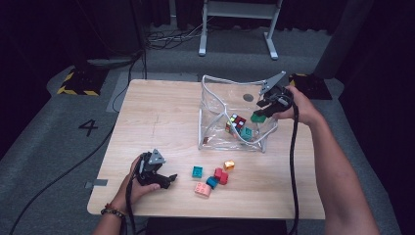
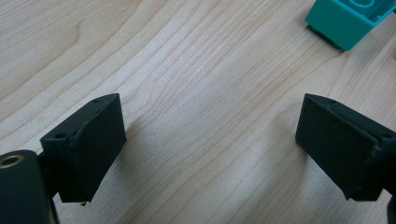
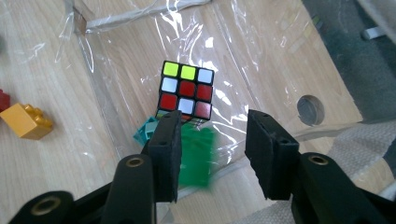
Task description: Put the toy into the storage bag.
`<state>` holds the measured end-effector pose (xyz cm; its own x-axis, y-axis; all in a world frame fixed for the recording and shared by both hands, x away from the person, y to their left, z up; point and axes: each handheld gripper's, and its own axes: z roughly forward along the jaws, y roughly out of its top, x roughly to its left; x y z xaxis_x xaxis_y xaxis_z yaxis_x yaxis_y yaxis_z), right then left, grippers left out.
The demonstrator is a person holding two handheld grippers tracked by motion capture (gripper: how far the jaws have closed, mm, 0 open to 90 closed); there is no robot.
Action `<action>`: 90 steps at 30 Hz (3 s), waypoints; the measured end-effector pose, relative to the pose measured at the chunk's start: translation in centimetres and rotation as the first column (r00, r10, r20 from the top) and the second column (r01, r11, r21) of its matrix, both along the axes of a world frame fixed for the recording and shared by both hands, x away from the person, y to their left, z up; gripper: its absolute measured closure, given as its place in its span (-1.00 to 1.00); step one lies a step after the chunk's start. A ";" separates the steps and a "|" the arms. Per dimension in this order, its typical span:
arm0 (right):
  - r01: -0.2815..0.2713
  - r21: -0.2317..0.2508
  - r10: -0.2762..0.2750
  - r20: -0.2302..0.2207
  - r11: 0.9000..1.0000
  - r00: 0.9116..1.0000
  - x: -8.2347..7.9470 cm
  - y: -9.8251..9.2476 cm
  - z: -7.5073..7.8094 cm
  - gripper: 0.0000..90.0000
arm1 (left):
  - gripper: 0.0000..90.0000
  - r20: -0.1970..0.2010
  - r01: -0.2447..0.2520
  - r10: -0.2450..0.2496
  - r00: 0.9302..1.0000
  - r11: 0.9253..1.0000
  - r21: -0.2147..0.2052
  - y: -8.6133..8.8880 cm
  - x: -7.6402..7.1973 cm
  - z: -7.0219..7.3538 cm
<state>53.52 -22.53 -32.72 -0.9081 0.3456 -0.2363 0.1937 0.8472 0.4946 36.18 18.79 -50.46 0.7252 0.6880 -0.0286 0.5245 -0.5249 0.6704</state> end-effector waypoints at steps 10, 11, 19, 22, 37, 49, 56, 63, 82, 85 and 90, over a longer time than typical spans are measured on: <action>0.015 0.113 -0.019 0.032 0.993 0.999 -1.4 -1.1 0.5 0.13 | -0.81 0.002 0.001 -0.001 1.000 1.000 0.002 0.0 0.0 0.0; 0.021 0.125 -0.027 0.041 0.992 0.999 -1.6 -1.3 0.6 0.10 | -0.81 -0.003 0.000 0.000 1.000 1.000 0.000 0.0 0.0 0.0; 0.093 0.326 -0.134 0.104 0.941 0.986 -3.6 -4.3 1.4 -0.07 | -0.81 0.000 0.001 -0.001 1.000 1.000 0.001 0.0 0.0 0.0; 0.108 0.372 -0.157 0.102 0.922 0.982 -4.5 -5.3 1.6 -0.15 | -0.81 0.001 0.000 0.000 1.000 1.000 0.003 0.0 0.0 0.0; 0.166 0.524 -0.269 0.126 0.835 0.955 -8.9 -10.1 0.2 -0.41 | -0.81 -0.005 0.001 -0.001 1.000 1.000 0.000 0.0 0.0 0.0; 0.146 0.506 -0.211 0.073 0.850 0.975 -11.5 -9.7 -5.6 -0.36 | -0.81 0.002 0.001 -0.001 1.000 1.000 0.002 0.0 0.0 0.0; 0.116 0.489 -0.145 0.022 0.865 0.989 -12.9 -8.1 -8.6 -0.31 | -0.81 0.002 0.001 -0.001 1.000 1.000 0.003 0.0 0.0 0.0; 0.052 0.447 -0.049 -0.018 0.893 0.999 -13.9 -5.5 -11.3 -0.26 | -0.81 0.002 0.001 -0.001 1.000 1.000 0.003 0.0 0.0 0.0; 0.003 0.419 0.041 -0.096 0.908 0.995 -13.6 2.3 -16.3 -0.16 | -0.81 -0.001 0.001 -0.001 1.000 1.000 0.000 0.0 0.0 0.0; 0.007 0.431 0.037 -0.093 0.902 0.995 -13.3 2.8 -16.4 -0.20 | -0.81 0.001 0.001 -0.001 1.000 1.000 0.001 0.0 0.0 0.0; -0.026 0.432 0.059 -0.064 0.901 0.996 -12.7 3.8 -16.7 -0.22 | -0.81 0.000 0.000 0.000 1.000 1.000 0.000 0.0 0.0 0.0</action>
<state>40.87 -18.74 -49.44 -0.9333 0.3591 -0.0053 0.2120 0.5629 0.7989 36.17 18.79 -50.46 0.7250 0.6881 -0.0287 0.5247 -0.5250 0.6701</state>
